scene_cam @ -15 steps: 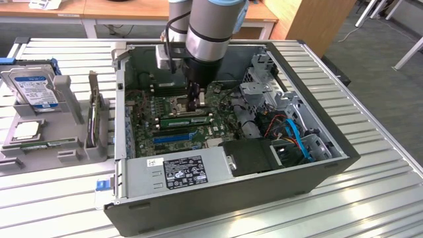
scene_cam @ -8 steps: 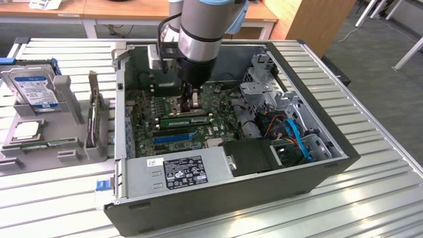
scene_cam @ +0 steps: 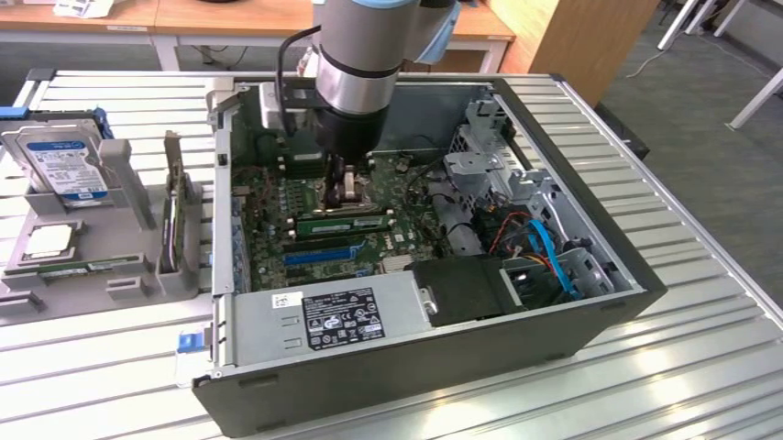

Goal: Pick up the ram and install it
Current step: 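Press down the ram until it locks into place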

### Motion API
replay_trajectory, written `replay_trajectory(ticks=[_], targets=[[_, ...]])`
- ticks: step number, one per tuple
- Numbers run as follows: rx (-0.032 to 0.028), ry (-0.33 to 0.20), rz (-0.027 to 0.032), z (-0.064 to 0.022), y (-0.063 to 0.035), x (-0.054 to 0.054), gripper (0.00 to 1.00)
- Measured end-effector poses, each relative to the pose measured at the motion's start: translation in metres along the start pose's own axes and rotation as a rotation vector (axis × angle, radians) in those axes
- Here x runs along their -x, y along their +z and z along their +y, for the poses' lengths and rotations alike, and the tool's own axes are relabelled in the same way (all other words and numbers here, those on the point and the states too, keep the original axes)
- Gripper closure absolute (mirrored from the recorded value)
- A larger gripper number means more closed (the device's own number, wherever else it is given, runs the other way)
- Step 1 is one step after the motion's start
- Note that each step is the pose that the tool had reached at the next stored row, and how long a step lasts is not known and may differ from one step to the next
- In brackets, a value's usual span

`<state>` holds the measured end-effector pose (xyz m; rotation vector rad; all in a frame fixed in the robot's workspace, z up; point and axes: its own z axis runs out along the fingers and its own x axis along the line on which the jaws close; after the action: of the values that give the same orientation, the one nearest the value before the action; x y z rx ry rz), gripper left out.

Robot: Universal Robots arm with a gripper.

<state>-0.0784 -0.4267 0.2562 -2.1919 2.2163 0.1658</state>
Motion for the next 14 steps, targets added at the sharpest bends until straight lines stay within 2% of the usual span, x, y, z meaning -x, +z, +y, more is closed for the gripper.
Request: replay_trajectory(ticks=[4, 14], targets=[[0.0000, 0.000, -0.0001, 0.0045, 0.0003, 0.0000, 0.90], [0.0000, 0.000, -0.0001, 0.0047, 0.0014, -0.0002, 0.90]])
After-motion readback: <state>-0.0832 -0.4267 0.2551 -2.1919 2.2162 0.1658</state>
